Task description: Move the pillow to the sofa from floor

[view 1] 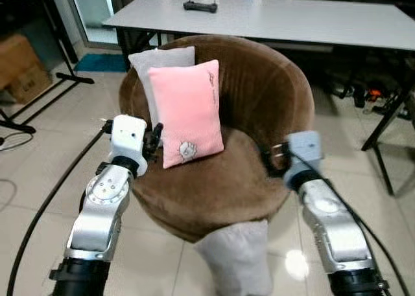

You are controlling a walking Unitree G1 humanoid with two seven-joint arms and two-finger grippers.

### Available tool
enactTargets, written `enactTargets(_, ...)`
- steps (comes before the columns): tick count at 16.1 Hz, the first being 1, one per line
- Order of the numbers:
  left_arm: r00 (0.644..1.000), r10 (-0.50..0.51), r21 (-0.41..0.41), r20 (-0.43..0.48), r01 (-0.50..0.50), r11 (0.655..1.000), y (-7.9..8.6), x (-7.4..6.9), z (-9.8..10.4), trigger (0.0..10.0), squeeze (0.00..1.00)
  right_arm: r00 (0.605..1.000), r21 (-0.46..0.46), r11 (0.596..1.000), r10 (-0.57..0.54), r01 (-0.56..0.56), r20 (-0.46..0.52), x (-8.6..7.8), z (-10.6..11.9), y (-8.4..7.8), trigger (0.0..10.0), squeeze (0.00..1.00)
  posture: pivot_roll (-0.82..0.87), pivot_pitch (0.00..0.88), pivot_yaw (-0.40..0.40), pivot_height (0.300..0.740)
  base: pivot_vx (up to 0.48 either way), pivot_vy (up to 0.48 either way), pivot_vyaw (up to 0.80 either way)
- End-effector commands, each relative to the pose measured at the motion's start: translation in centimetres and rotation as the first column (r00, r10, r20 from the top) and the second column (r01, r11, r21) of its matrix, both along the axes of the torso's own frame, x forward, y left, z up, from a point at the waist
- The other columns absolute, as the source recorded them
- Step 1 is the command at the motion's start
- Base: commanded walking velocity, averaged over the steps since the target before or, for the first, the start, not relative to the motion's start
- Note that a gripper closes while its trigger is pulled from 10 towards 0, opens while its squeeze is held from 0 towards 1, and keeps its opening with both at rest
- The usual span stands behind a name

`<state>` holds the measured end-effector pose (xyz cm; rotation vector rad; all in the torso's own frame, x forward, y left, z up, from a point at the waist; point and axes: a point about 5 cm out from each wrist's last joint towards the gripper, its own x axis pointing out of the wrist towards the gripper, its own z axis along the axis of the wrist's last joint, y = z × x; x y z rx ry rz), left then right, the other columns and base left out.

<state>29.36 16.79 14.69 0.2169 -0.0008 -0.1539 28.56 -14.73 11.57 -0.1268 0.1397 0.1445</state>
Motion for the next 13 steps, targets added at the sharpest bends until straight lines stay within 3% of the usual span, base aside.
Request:
enactTargets(1, 1.0, 0.028, 0.028, 0.0, -0.028, 0.999, 0.7, 0.0, 0.09, 10.0, 0.0, 1.0, 0.01, 1.0, 0.023, -0.023, 0.013, 0.05, 0.42, 0.76, 10.0, 0.0, 0.04, 0.0, 0.015, 0.74, 0.0, 0.0, 0.0)
enactTargets(4, 1.0, 0.014, 0.044, 0.008, -0.015, 0.999, 0.44, -0.01, 0.11, 10.0, 0.0, 1.0, 0.01, 1.0, 0.023, -0.023, 0.013, 0.16, 0.49, 0.71, 10.0, 0.0, 0.04, 0.0, 0.015, 0.74, 0.0, 0.0, 0.0)
enactTargets(13, 1.0, 0.008, 0.049, 0.005, -0.009, 0.999, 0.24, -0.03, -0.03, 10.0, 0.0, 1.0, 0.005, 1.0, 0.024, -0.024, 0.012, 0.32, 0.46, 0.57, 10.0, 0.0, 0.03, 0.0, 0.015, 0.74, 0.0, -0.394, 0.0)
